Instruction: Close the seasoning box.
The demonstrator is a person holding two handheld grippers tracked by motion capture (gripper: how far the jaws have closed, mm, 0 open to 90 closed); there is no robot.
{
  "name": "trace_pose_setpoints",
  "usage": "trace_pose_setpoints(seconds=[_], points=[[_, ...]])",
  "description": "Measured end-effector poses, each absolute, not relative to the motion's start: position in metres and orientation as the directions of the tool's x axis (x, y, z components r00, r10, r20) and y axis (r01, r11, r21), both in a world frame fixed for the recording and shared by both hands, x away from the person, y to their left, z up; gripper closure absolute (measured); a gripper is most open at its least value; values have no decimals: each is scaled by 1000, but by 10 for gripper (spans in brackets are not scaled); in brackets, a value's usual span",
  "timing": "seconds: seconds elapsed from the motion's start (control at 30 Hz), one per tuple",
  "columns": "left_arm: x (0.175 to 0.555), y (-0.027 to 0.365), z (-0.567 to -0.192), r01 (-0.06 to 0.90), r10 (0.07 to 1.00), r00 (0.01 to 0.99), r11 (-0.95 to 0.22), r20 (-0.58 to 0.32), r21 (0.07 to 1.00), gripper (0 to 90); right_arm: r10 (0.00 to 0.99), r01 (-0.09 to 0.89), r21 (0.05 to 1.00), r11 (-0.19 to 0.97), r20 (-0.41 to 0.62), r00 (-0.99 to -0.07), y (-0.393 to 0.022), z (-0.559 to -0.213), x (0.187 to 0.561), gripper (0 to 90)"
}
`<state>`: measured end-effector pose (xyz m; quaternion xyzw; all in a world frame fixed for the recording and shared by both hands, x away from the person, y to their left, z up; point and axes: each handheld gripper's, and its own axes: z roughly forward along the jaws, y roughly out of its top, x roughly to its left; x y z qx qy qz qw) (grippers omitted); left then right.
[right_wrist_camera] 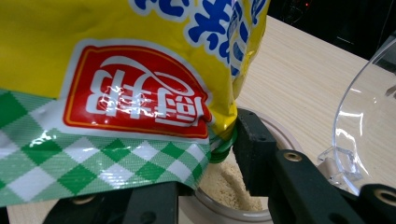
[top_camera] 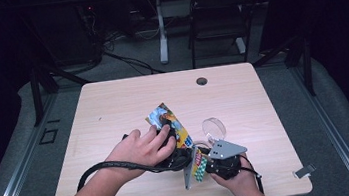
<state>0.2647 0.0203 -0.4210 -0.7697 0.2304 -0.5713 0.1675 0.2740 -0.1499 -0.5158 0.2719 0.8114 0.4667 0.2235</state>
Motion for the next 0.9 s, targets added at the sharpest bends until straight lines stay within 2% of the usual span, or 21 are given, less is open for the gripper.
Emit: trace_pose_setpoints(seconds=[0.9], points=[[265,22,-419,-149,-554,233,-833,799,-533,761,650,221,887,407,-111,-751,-146,-516,278,704]])
